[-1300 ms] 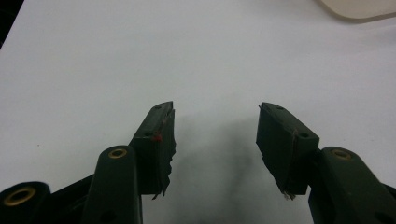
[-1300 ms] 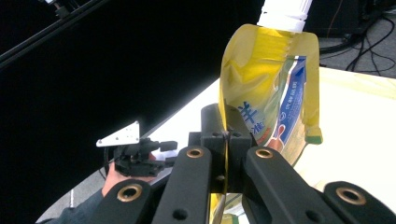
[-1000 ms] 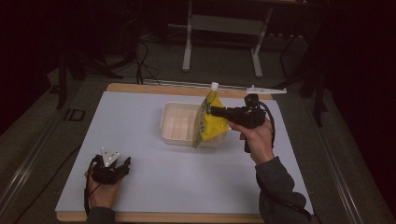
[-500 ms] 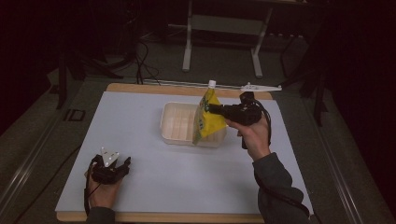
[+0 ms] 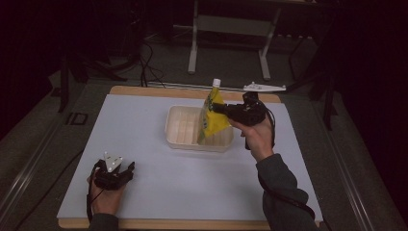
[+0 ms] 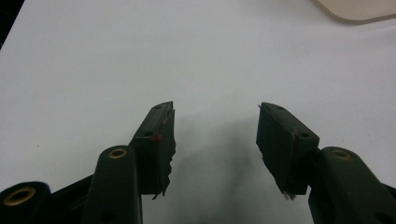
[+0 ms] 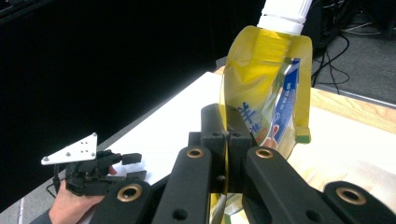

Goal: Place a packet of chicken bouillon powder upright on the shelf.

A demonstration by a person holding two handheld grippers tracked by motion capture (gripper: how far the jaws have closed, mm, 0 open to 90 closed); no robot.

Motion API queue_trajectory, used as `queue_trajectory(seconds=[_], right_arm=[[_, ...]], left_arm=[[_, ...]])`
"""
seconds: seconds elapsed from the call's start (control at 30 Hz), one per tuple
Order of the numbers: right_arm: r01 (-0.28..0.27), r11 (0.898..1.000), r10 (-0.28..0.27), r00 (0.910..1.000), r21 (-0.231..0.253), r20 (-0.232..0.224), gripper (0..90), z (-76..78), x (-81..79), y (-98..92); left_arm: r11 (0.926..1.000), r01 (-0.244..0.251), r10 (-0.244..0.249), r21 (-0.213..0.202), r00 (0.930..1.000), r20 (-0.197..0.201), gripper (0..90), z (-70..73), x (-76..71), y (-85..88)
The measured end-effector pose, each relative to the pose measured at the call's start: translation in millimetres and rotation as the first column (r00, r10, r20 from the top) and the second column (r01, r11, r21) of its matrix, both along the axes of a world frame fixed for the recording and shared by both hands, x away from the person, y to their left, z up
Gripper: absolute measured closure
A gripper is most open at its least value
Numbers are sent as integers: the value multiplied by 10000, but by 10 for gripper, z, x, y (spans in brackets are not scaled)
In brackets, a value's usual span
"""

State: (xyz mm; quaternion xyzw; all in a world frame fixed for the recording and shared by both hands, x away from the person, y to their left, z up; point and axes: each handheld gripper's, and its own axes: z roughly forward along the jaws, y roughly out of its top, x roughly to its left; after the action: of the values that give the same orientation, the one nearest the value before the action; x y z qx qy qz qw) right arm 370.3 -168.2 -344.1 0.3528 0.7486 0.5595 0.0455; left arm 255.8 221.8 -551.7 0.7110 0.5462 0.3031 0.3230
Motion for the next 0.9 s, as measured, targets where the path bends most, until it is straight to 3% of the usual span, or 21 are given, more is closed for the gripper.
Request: queue_trajectory(seconds=[0.5,0.9], right_arm=[[136,9986,-111,9988,-504,485,900,-61,57,145],[160,9981,-121,9978,-589,648,900,-127,84,206]], left_arm=[[10000,5,-5,-33,10000,12,467,0,1,1],[10000,8,-8,-48,10000,29,467,1,0,3]])
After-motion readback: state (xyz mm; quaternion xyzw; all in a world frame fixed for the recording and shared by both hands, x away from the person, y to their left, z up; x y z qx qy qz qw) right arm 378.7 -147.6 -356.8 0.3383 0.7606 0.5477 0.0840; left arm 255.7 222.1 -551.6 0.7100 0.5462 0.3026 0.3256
